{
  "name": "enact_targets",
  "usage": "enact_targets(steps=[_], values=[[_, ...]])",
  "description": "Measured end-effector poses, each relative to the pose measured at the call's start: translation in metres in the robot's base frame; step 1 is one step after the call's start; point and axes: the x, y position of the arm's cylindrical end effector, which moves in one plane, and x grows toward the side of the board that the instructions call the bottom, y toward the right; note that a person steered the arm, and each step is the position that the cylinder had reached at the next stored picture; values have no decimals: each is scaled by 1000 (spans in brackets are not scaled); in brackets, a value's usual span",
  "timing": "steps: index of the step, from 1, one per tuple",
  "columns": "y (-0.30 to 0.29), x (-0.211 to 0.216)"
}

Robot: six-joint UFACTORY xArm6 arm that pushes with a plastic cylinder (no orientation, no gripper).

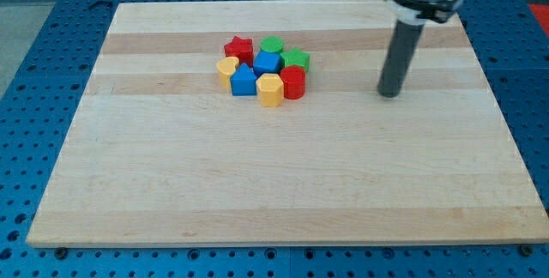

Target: Push the group of blocks to the left

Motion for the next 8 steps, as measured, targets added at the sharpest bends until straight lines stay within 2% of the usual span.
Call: enact_targets(steps=[3,6,8], values=[[-104,-3],[-190,-42],[-213,-62]])
